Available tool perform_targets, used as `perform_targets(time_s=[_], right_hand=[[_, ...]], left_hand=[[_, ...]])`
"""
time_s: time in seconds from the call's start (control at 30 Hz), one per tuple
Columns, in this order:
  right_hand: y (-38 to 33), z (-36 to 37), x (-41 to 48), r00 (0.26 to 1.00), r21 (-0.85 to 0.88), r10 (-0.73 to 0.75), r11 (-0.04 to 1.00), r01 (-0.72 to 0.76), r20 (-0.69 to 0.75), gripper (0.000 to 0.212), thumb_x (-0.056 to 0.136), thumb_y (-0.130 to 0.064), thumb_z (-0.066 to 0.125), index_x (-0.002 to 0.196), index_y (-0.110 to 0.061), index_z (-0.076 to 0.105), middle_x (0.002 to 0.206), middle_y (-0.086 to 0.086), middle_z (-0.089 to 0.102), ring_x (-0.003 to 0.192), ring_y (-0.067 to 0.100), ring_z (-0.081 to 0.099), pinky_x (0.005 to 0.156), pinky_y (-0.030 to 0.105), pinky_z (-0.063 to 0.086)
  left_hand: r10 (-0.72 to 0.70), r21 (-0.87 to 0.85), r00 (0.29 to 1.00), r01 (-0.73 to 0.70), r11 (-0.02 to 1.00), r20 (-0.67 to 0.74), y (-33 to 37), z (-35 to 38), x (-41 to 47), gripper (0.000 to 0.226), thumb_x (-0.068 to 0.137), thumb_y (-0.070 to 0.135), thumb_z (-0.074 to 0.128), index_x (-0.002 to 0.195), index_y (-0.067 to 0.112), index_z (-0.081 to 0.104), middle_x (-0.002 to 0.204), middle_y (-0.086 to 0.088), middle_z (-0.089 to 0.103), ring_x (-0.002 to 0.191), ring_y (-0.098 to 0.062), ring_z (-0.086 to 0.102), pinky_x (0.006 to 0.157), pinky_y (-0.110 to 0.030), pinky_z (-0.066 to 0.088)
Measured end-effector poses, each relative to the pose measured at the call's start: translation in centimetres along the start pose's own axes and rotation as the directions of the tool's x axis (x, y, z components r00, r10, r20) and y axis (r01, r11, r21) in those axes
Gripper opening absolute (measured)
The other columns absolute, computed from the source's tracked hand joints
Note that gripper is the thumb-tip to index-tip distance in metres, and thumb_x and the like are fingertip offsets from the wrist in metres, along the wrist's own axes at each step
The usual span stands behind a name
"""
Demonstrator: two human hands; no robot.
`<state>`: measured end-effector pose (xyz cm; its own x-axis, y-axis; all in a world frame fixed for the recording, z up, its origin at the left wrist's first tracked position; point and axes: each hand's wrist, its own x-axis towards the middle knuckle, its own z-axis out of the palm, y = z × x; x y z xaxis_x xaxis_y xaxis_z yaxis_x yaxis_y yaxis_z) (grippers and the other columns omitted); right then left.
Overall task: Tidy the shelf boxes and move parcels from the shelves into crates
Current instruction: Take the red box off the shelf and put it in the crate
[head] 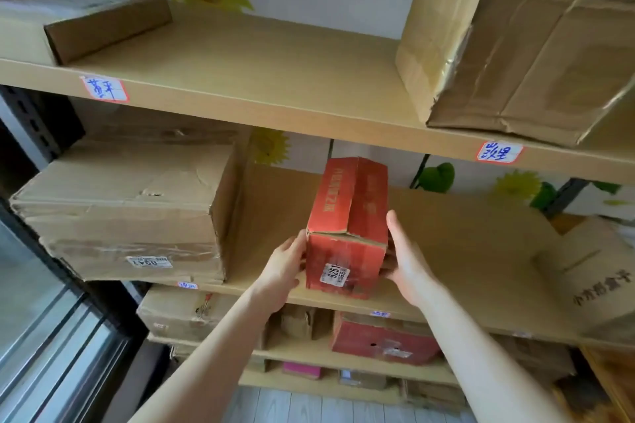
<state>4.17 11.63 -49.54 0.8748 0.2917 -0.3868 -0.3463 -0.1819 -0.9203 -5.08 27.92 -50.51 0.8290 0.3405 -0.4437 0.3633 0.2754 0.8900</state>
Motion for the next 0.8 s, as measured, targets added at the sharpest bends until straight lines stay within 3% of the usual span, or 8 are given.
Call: perform_targets(time_s=[0.07,0.2,0.3,0.37,0.47,0.53,0.63,0.8], right_hand=[[0.1,-0.1,-0.3,0.997,0.140,0.013,0.990,-0.023,0.070,0.080,0.048,-0.082,0.061,0.112,-0.032,0.060,0.108,0.001,0.071,0.101,0.022,0.066,0.093,0.048,0.046],[1.5,-1.4,-0.4,0.989,0.480,-0.070,0.877,-0.001,0.132,0.026,0.087,-0.041,0.055,0.101,-0.027,0.071,0.103,0.005,0.073,0.094,0.020,0.069,0.070,0.039,0.056],[3.7,-2.1,-0.3,0.983,0.619,-0.088,0.785,-0.032,0.162,0.028,0.094,-0.025,0.045,0.119,-0.022,0.059,0.112,0.011,0.069,0.100,0.025,0.067,0.070,0.041,0.057],[4.6,-2.5,-0.3,0.982,0.670,-0.099,0.742,-0.035,0.161,0.034,0.093,-0.010,0.044,0.119,-0.028,0.054,0.112,0.011,0.069,0.101,0.028,0.066,0.070,0.042,0.057],[5.3,-3.2,-0.3,0.986,0.655,-0.083,0.755,-0.034,0.148,0.049,0.087,0.008,0.040,0.118,-0.027,0.054,0.108,0.011,0.070,0.100,0.029,0.067,0.068,0.039,0.057],[5.6,-3.2,-0.5,0.986,0.632,-0.077,0.774,-0.035,0.148,0.049,0.082,0.008,0.045,0.118,-0.023,0.055,0.110,0.012,0.069,0.102,0.029,0.066,0.068,0.039,0.057],[5.9,-2.8,-0.4,0.988,0.629,-0.062,0.776,-0.043,0.143,0.053,0.072,-0.002,0.056,0.122,-0.020,0.054,0.115,0.014,0.067,0.105,0.030,0.065,0.076,0.043,0.057],[5.7,-1.6,-1.1,0.982,0.583,-0.108,0.813,-0.003,0.157,0.042,0.073,-0.008,0.057,0.111,-0.023,0.067,0.115,0.011,0.067,0.107,0.026,0.064,0.077,0.036,0.056]], left_hand=[[0.138,-0.021,0.989,-0.137,0.990,0.048,-0.2,0.4,-0.1,0.027,0.090,0.046,0.049,0.105,0.026,0.060,0.092,0.007,0.071,0.079,-0.005,0.068,0.060,-0.019,0.050],[0.331,0.004,0.943,-0.331,0.944,-0.046,0.3,-0.3,-0.3,0.021,0.090,0.029,0.056,0.109,0.026,0.063,0.103,0.003,0.068,0.074,0.001,0.067,0.056,-0.017,0.051],[0.280,0.082,0.946,-0.270,0.959,-0.163,0.6,-1.4,-0.5,0.057,0.078,0.035,0.071,0.127,0.021,0.046,0.109,0.008,0.059,0.081,0.001,0.059,0.059,-0.015,0.050],[0.181,0.075,0.962,-0.168,0.983,-0.207,0.8,-2.4,-0.4,0.073,0.063,0.039,0.082,0.121,0.010,0.047,0.106,0.000,0.062,0.088,-0.013,0.064,0.071,-0.028,0.057],[0.112,-0.018,0.957,-0.121,0.992,-0.269,1.1,-3.8,0.1,0.041,0.071,0.026,0.078,0.101,0.003,0.061,0.083,-0.006,0.062,0.067,-0.014,0.060,0.065,-0.023,0.051],[0.109,-0.030,0.948,-0.124,0.992,-0.300,1.2,-4.4,0.2,0.012,0.078,0.014,0.070,0.083,0.007,0.061,0.061,-0.001,0.051,0.048,-0.010,0.045,0.046,-0.017,0.036],[0.105,-0.054,0.939,-0.130,0.990,-0.326,1.2,-5.0,0.1,0.012,0.081,0.014,0.066,0.072,0.009,0.060,0.056,0.001,0.051,0.048,-0.012,0.042,0.044,-0.020,0.031],[0.167,-0.103,0.942,-0.204,0.974,-0.292,1.6,-5.2,-0.3,0.015,0.082,0.023,0.067,0.094,0.015,0.066,0.074,0.002,0.063,0.063,-0.012,0.054,0.050,-0.021,0.042]])
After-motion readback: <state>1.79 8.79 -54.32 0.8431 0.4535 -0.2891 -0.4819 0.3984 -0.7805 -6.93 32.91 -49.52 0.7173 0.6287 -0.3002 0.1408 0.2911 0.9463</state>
